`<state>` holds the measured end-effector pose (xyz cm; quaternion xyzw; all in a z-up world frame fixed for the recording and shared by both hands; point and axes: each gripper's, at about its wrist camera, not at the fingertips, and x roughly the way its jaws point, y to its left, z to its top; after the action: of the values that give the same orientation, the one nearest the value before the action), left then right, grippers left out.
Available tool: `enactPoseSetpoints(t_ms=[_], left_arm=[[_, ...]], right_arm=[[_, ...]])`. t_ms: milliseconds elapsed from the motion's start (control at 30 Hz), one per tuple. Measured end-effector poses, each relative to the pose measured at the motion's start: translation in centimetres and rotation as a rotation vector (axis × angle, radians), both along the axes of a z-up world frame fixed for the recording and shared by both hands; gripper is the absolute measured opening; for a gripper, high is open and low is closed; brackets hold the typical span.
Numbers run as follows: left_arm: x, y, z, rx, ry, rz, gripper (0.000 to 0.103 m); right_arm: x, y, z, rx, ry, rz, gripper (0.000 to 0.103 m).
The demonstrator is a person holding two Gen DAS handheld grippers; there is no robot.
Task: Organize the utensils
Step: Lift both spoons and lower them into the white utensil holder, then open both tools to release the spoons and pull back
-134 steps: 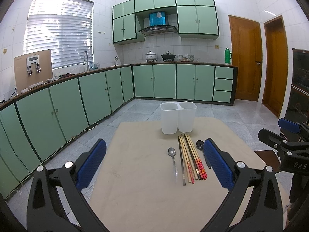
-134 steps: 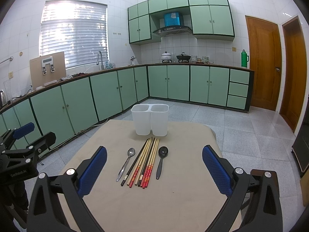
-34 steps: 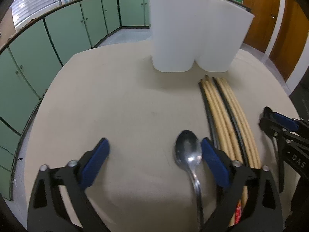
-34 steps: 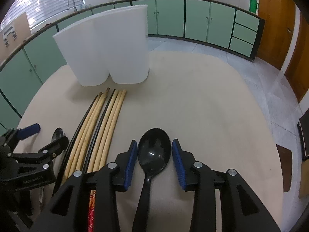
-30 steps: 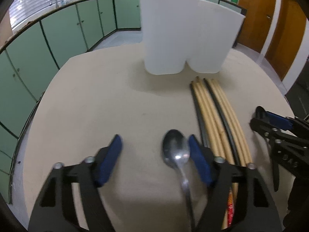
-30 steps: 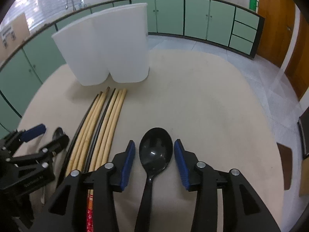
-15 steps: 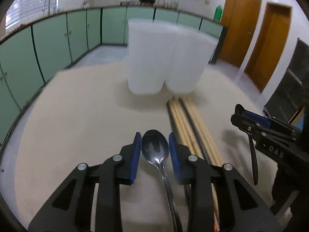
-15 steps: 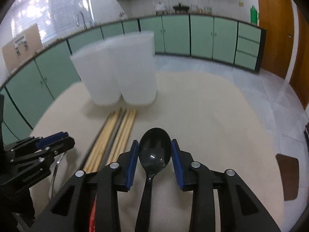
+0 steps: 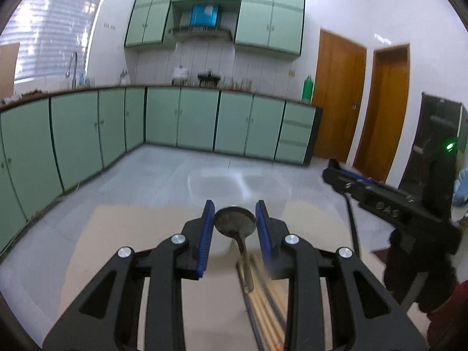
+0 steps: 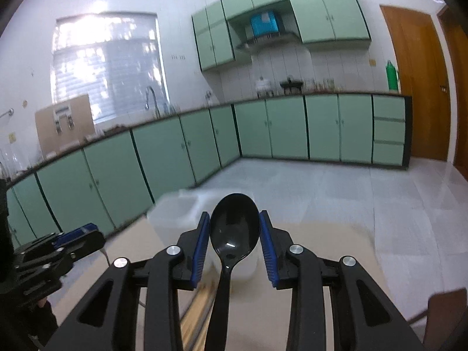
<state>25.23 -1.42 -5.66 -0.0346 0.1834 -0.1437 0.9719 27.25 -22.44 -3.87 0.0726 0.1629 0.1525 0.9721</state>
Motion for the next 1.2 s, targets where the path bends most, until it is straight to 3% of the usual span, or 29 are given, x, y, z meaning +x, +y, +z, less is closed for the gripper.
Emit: enactPoseSetpoints(t_ms=[200, 433, 567, 867, 967, 1067, 1200], left_arm=[[1.8, -1.3, 5.3, -0.013, -0.123, 0.0, 0.028], [5.5, -2.1, 8.5, -0.018, -0.201, 0.031, 0.027], [8.2, -2.5, 8.1, 0.002, -0.183, 0.045, 0.027], [12.7, -3.2, 3.9, 0.059, -0.058, 0.06, 0.028], [12.9, -2.6, 3.2, 0.066, -0.03, 0.068, 0.028], [12.2, -1.7, 2.9, 0.061, -0.019, 0.076, 0.03], [10.0, -0.4, 3.3, 0.051, -0.029, 0.086, 0.037]], right_arm=[[3.6, -0.1, 2.7, 0.044, -0.09, -0.022, 0.034], [8.7, 1.2, 2.8, 0.026, -0.116, -0.056, 0.034], [11.2, 1.5, 2.0, 0.021, -0.106, -0.097, 0.034], [13.8, 2.5, -0.8, -0.029, -0.047, -0.117, 0.034], [13.8, 2.9, -1.7, -0.044, -0.019, -0.088, 0.035], [13.1, 2.8, -2.1, -0.031, 0.008, -0.068, 0.049], [11.0, 1.8, -1.7, -0.014, 0.016, -0.071, 0.05]])
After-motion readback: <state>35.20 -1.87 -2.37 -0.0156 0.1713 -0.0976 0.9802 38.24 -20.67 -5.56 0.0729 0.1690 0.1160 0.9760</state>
